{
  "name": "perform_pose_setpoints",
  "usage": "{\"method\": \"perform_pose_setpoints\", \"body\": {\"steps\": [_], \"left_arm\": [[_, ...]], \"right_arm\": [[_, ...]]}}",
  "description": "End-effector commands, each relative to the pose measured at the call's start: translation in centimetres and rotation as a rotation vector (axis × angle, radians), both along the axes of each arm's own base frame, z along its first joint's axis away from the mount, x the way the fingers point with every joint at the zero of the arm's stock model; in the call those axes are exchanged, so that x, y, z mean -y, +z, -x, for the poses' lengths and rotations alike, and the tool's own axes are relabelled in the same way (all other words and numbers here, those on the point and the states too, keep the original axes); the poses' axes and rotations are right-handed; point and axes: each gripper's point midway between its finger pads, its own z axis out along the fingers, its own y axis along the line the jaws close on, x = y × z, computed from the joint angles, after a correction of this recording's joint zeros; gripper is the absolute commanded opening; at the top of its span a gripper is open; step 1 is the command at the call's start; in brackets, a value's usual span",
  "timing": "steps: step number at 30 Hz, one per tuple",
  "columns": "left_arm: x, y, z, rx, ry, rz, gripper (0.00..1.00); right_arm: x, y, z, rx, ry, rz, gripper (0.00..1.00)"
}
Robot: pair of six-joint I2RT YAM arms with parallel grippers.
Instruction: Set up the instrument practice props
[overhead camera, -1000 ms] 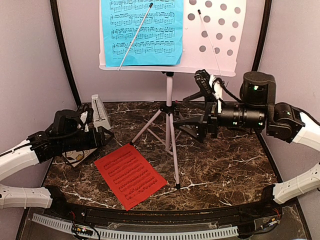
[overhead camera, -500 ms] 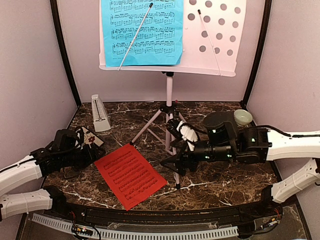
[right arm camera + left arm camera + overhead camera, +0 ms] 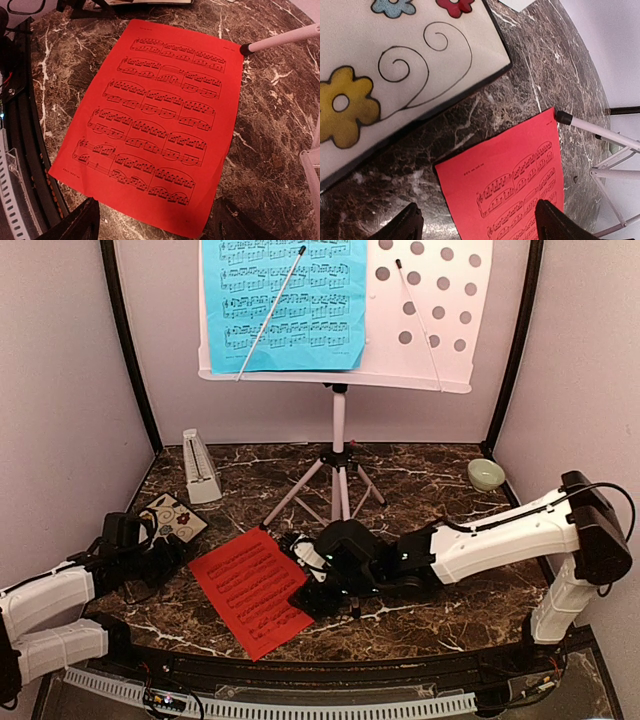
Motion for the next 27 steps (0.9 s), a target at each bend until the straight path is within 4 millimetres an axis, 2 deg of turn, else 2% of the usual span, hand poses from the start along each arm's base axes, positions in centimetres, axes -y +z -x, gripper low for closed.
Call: {"method": "perform_pose_setpoints", "body": {"steps": [1, 3, 6, 14, 21, 27], "left_arm": [[-0.5, -0.2, -0.7, 0.040, -0.013, 0.022, 0.80], [-0.7, -0.4, -0.8, 0.044, -0.007, 0.033, 0.80], [-0.9, -0.9, -0.8, 0.039, -0.008, 0.044, 0.80], [-0.4, -2.3, -1.1, 0.024, -0.048, 0.068, 0.79], [1.2, -3.2, -1.5, 0.014, -0.141, 0.124, 0.76], [2.9, -2.4, -2.0, 0.060, -0.203, 0.221, 0.72]], "right_arm": [[-2.5, -0.7, -1.2, 0.005, -0.053, -0.018, 0.77], [-3.4, -1.6, -1.7, 0.007, -0.064, 0.004, 0.75], [-3.8, -3.7, -2.6, 0.020, -0.085, 0.071, 0.73], [-4.3, -7.2, -4.6, -0.009, -0.125, 0.133, 0.60], [-3.9, -10.2, -4.3, -0.063, -0.087, 0.170, 0.58], [-3.8, -11.5, -3.7, -0.100, -0.057, 0.175, 0.57]]}}
